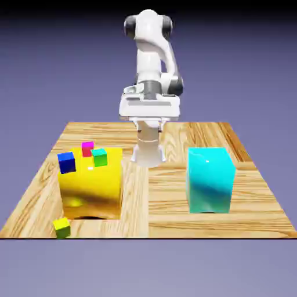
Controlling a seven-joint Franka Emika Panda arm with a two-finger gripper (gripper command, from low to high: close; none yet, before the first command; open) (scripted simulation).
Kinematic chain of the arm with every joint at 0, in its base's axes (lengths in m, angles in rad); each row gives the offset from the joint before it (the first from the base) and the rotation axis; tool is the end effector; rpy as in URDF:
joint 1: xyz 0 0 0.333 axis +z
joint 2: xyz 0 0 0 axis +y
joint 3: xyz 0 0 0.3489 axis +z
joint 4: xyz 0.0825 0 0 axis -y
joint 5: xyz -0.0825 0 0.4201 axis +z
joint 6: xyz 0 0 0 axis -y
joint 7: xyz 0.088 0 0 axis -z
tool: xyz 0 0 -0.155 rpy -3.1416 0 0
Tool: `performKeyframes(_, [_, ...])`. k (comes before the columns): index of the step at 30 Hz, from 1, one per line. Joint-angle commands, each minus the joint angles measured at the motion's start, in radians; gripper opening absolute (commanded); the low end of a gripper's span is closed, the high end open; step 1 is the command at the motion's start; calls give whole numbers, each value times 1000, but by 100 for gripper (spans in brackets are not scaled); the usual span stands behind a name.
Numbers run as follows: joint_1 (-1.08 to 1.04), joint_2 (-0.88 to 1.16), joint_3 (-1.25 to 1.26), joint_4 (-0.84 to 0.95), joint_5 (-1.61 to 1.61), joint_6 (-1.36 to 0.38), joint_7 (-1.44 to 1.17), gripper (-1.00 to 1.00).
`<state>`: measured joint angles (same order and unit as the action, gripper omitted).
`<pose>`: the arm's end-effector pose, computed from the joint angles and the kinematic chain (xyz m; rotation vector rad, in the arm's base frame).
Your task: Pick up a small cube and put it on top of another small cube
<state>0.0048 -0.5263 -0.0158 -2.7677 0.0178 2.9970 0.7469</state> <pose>0.4468 -0.0059 0.4272 -2.4852 1.0150 -0.9850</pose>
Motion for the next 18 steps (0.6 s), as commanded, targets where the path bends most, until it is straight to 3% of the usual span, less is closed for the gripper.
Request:
performKeyframes(1, [-6,36,-13,35,15,-33,5,0])
performKeyframes(18, [-107,652,-235,631,267,-597,88,0])
